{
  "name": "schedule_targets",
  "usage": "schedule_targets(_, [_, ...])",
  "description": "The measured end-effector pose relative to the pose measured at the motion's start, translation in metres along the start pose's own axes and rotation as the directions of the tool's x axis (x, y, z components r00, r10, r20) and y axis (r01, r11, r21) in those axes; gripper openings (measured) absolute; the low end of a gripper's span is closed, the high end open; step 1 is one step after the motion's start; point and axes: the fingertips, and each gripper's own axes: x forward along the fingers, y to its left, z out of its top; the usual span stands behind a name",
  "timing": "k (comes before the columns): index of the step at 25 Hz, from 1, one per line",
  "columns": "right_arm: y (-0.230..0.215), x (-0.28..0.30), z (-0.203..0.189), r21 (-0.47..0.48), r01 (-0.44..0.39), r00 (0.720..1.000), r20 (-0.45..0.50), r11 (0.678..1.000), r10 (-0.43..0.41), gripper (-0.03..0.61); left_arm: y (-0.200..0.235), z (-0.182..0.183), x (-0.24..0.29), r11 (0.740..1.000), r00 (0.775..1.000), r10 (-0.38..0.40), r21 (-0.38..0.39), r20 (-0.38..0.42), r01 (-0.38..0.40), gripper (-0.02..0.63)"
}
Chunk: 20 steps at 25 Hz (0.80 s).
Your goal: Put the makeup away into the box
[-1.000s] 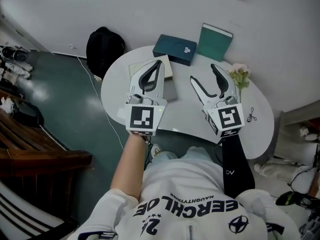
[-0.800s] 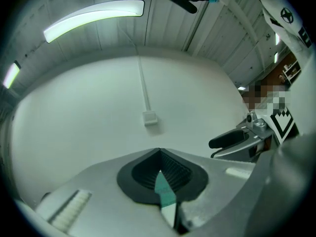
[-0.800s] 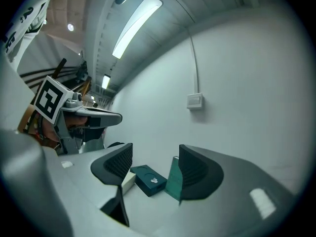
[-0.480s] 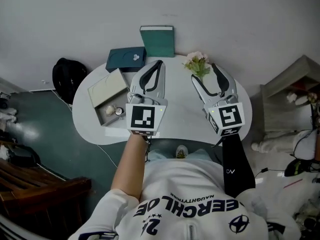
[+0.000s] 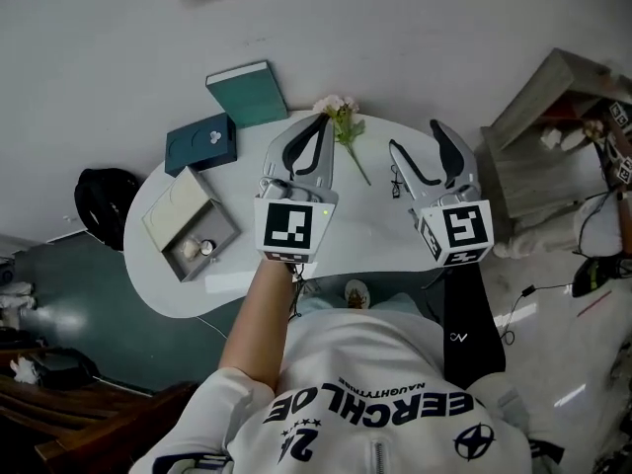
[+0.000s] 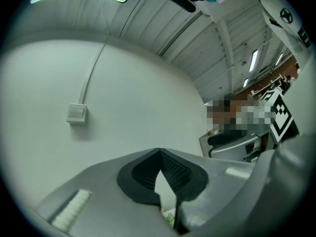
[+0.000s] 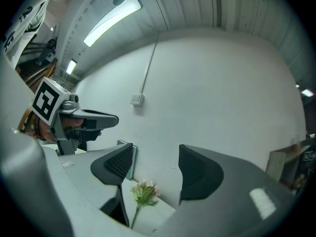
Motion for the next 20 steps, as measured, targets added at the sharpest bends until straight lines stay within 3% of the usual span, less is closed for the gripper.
schedule_targets(6, [-0.039, -0.025, -0.005, 0.004, 0.090, 0.996, -0.023, 0.996, -0.090, 0.322, -0.036, 0.003, 0.026, 0.997, 0.997, -0.079, 0.002, 0.012, 0.079, 0.001])
schedule_targets(14, [-0.040, -0.029, -0.025, 0.019, 0.074, 0.995, -0.072, 0.997, -0.072, 0.322, -0.053, 0.003, 0.030, 0.995, 0.995, -0.102, 0.001, 0.011, 0.102, 0.000])
schedule_targets(20, [-0.027, -0.013, -0.097, 0.059, 0.040, 0.967, -0.255, 0.997, -0.024, 0.316, -0.050, 0.001, 0.024, 0.996, 0.996, -0.085, 0.016, 0.002, 0.085, 0.002])
